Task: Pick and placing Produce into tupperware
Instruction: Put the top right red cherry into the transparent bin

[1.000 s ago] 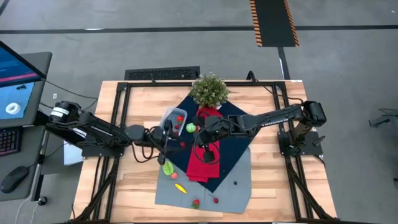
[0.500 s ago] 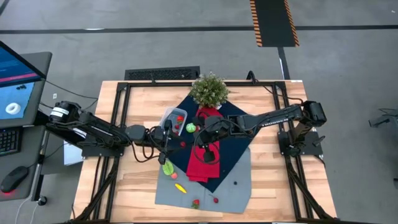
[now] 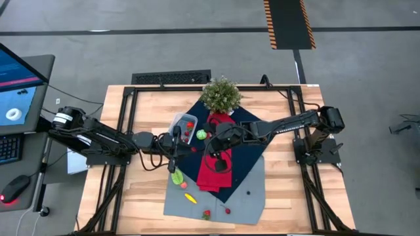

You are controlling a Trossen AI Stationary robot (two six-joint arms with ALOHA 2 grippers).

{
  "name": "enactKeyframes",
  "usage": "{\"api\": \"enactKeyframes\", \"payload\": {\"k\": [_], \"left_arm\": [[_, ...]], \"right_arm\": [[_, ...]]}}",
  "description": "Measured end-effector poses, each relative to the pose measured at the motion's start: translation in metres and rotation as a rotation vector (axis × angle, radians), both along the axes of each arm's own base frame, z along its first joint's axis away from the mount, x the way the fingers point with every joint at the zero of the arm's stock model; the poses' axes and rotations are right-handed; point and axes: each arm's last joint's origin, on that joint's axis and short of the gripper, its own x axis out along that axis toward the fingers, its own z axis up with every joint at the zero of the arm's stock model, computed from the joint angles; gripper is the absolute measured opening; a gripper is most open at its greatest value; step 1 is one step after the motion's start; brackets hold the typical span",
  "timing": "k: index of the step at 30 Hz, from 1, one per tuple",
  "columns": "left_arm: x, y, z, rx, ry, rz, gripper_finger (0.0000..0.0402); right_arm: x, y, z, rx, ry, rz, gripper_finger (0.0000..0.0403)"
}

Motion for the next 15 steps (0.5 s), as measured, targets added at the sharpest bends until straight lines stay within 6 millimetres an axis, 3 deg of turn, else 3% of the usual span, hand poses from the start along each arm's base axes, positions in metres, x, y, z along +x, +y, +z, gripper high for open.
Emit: {"api": "enactKeyframes", "payload": {"k": [5,10,15], "left_arm": [[0.0,0.0,-0.002,0.002,0.016,0.011,0.0067],[0.0,0.002,-0.003,0.006,0.034,0.076,0.0067],[-0.001,0.009,-0.008,-0.01,0.079,0.307,0.0068]], "right_arm": [[-0.006,-0.003,-0.01,-0.043,0.126,-0.093,0.0153],[-0.021,-0.006,-0.026,-0.01,0.359,-0.162,0.0231],[-0.034,0.005,-0.042,0.027,0.489,-0.197,0.0258]]}}
